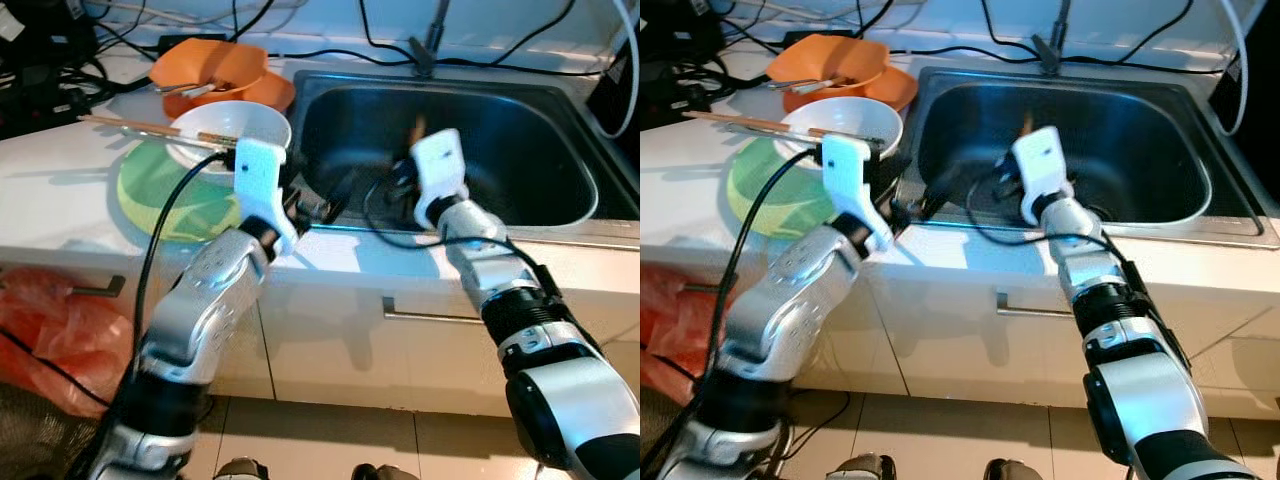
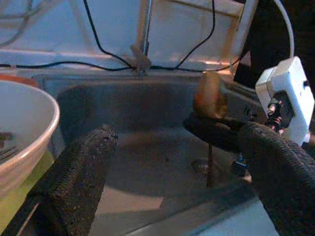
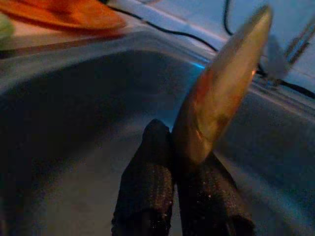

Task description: Kitchen organization

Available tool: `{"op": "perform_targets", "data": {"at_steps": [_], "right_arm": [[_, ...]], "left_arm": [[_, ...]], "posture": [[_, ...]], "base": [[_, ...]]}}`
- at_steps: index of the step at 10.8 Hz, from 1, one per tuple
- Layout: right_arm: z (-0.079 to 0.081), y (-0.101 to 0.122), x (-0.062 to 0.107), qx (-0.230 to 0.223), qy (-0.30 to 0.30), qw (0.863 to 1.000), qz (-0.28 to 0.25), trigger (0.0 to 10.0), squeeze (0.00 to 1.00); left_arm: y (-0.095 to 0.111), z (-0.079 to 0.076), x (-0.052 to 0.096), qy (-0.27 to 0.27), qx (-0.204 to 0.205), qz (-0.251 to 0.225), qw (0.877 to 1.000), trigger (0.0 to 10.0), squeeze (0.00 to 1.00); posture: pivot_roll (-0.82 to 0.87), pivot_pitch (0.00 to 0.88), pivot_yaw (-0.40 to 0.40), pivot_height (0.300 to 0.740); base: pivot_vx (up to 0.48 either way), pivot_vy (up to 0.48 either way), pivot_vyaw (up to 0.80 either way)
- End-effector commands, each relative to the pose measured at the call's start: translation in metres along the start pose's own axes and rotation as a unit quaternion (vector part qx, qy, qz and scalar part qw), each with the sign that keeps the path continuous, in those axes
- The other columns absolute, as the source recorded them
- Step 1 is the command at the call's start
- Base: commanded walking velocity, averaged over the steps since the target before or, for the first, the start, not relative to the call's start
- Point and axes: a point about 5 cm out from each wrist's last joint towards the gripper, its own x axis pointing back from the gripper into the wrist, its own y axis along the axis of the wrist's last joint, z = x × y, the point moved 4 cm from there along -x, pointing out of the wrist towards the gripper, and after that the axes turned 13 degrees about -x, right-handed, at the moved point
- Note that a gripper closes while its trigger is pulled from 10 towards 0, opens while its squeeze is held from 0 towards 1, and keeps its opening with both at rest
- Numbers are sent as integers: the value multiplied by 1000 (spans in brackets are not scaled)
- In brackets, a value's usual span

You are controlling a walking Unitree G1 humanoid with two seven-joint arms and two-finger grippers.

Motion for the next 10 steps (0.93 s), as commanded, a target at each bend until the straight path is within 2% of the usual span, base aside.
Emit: {"op": "perform_targets", "data": {"at_steps": [1,2,3,4,5,6,8,9,10], "right_arm": [[3,7,-2,14,15,1000,-8,10000,1000],[9,8,-3,20,32,999,-10,10000,1000],[10,9,-4,21,37,999,-12,10000,1000],[12,9,-4,26,46,999,-11,10000,1000],[15,8,-4,35,60,998,-9,10000,1000],[15,8,-3,47,69,996,-5,10000,1000],[14,7,-1,53,74,996,-2,10000,1000],[14,7,0,52,79,996,0,10000,1000],[11,10,1,51,79,996,-3,10000,1000]], "left_arm": [[1,-5,3,-11,-12,2,1000,10000,1000],[1,-3,6,-6,-21,2,1000,10000,878],[2,-3,6,-5,-23,2,1000,10000,878],[4,-2,7,-4,-29,0,1000,10000,729],[6,-1,7,-4,-37,-2,999,10000,90],[6,2,9,0,-45,-3,999,10000,8],[8,4,9,6,-53,-5,999,10000,0],[16,9,10,22,-74,-23,997,10000,0],[26,21,11,60,-108,-43,991,10000,0]], "posture": [[140,119,-5,740],[140,119,-5,740],[144,120,-10,740],[144,120,-10,740],[142,120,-10,740],[138,122,-8,740],[138,123,-12,740],[139,123,-13,740],[139,123,-14,740]], "base": [[0,0,0],[0,0,0],[0,0,0],[0,0,0],[0,0,0],[0,0,0],[0,0,0],[0,0,0],[0,0,0]]}}
